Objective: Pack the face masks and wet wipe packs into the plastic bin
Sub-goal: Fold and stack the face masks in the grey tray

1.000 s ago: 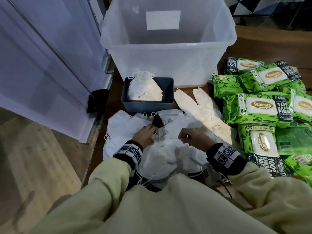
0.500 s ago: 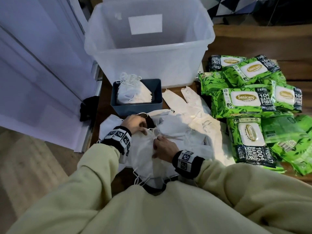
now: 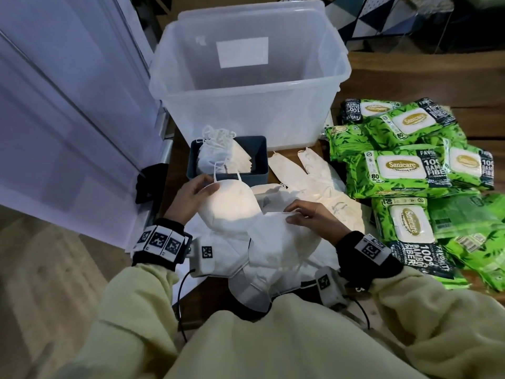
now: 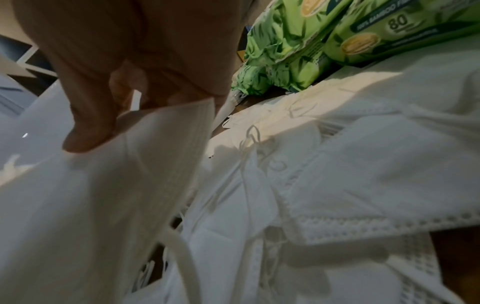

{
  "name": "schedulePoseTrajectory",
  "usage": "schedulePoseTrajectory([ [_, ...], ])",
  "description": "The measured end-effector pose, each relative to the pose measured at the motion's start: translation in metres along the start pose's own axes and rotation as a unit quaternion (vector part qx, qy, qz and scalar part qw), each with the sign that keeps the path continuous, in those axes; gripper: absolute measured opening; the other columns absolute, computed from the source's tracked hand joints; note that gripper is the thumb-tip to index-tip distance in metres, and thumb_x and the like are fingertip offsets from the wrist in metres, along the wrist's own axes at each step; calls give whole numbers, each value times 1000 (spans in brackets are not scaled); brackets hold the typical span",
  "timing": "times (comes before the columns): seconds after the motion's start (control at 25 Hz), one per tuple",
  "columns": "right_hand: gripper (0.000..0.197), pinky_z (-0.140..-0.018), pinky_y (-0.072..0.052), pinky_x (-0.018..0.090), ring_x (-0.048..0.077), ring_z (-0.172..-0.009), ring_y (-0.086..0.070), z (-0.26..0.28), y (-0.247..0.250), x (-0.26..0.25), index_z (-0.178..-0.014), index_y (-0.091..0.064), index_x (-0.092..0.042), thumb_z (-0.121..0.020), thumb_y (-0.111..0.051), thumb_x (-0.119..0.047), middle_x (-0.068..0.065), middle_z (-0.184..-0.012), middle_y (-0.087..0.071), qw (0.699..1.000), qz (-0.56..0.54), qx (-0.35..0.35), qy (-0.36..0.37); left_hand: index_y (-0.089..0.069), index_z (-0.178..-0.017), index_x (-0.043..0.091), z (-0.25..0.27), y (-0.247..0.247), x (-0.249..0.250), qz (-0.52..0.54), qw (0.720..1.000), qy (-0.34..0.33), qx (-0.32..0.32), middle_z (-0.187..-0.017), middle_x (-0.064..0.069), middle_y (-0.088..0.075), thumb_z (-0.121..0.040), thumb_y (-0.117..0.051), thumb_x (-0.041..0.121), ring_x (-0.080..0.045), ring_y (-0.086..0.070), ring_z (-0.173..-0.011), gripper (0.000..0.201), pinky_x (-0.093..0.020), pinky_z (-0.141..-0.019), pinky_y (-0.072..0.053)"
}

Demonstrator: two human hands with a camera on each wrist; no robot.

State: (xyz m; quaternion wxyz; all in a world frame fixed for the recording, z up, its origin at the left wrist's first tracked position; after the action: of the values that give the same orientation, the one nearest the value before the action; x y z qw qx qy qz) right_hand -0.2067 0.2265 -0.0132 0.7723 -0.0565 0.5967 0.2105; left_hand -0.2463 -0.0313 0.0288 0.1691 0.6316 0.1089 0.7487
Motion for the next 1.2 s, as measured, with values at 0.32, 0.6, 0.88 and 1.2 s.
schedulePoseTrajectory([
  [0.32,21,-81,-45,16,4,-82,-60,-2,-20,-41,-77,-66,-19,-77,-70,1,-3,-85,-72,995,28,-75,64,-70,-74,21,15,-37,18,30,996,-12,-88,-69,19,-69,-82,-68,4,8,-59,-71,19,-8,-71,-43],
  [0.6,18,-67,-48,10,-2,-63,-62,-4,-2,-38,-94,-68,3,-77,-66,9,-12,-65,-70,986,-137,87,22,-44,-125,16,19,-20,0,288,956,53,31,-110,-3,-63,-81,-68,35,-15,-65,-92,54,-24,-76,-53],
  [0.88,19,-73,-47,16,5,-69,-62,-1,-22,-37,-80,-69,-17,-78,-69,2,-12,-74,-71,990,-110,77,41,-66,-93,15,55,-45,-11,288,953,78,57,-87,0,-70,-93,-48,0,-15,-63,-86,24,-26,-79,-52],
  [1.2,21,-70,-45,17,2,-68,-57,18,-11,-60,-73,-65,-19,-72,-75,-1,-2,-74,-66,992,103,-41,55,-66,-100,4,56,-49,5,-147,989,-33,9,-76,3,-60,-93,-55,24,-2,-55,-73,23,-17,-64,-35],
])
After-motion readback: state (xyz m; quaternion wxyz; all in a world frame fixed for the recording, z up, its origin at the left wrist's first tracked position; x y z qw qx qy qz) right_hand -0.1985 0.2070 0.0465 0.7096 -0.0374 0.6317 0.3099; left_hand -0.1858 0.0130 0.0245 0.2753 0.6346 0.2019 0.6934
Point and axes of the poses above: each hand's wrist, its own z-axis away from the middle knuckle, its own y-axis out of the back of the hand, x = y × z, the point moved 8 cm from there along -z, towards the middle knuckle
